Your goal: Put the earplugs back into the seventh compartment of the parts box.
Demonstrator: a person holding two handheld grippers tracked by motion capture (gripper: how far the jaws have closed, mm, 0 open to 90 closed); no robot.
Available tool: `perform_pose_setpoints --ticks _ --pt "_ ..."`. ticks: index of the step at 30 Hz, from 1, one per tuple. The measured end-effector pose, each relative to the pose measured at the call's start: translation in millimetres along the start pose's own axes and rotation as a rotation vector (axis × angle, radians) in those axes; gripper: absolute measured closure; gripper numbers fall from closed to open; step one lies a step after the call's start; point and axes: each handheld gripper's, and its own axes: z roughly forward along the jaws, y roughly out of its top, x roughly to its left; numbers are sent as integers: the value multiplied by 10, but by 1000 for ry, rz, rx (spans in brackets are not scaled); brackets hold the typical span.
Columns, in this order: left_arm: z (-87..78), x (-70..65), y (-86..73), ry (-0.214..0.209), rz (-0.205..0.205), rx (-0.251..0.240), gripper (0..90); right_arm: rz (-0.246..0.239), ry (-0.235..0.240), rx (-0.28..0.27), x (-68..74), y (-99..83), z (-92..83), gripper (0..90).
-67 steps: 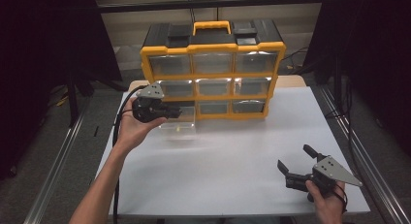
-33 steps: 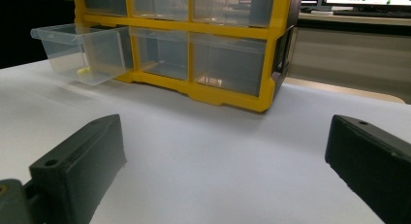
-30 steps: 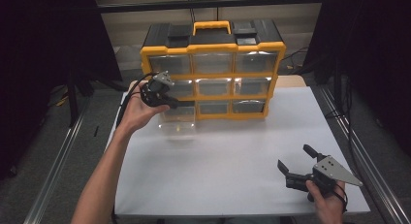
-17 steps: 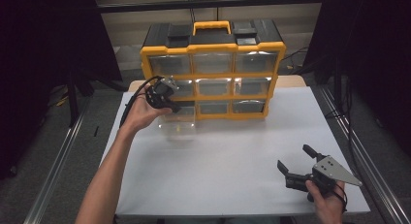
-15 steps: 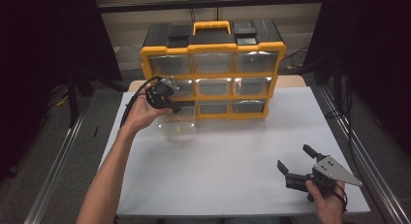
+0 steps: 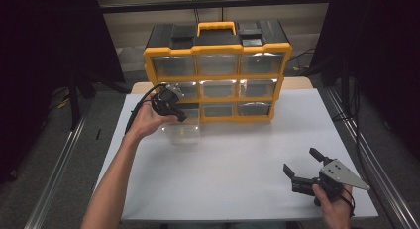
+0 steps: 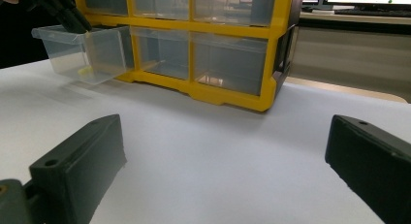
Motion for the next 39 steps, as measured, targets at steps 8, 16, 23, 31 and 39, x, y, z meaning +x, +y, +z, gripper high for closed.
perform_pose_setpoints --ticks 8,16,23,31,39 --pt "-14 -14 -11 39 -8 -28 570 -2 -2 0 -3 1 -6 6" --pt "-84 -19 -67 101 -40 -107 275 -3 -3 0 -2 2 -8 6" --pt "-172 -100 -101 152 -50 -170 130 -3 -4 0 -2 1 -4 6" --pt "-257 -155 -202 195 -107 -284 60 -3 -6 -1 -4 3 -11 6" --pt "-247 -226 -372 218 -142 -367 48 -3 -7 -1 0 3 -12 6"
